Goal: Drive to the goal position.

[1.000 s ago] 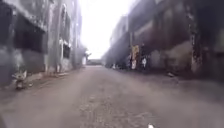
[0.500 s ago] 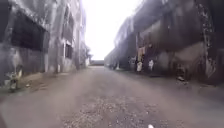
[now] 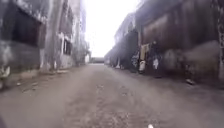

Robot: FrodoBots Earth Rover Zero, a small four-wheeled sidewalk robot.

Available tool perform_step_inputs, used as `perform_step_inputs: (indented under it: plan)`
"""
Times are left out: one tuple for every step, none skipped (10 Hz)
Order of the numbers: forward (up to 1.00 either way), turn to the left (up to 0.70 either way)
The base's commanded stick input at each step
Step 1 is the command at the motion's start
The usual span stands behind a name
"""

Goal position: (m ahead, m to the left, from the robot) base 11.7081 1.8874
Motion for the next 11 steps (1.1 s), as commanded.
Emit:
perform_step_inputs:
  plan:
    - [0.70, 0.00]
    - [0.70, 0.00]
    - [0.70, 0.00]
    - [0.70, 0.00]
    - [0.70, 0.00]
    - [0.70, 0.00]
    - [0.70, 0.00]
    - [0.70, 0.00]
    - [0.70, 0.00]
    - [0.70, 0.00]
    - [0.70, 0.01]
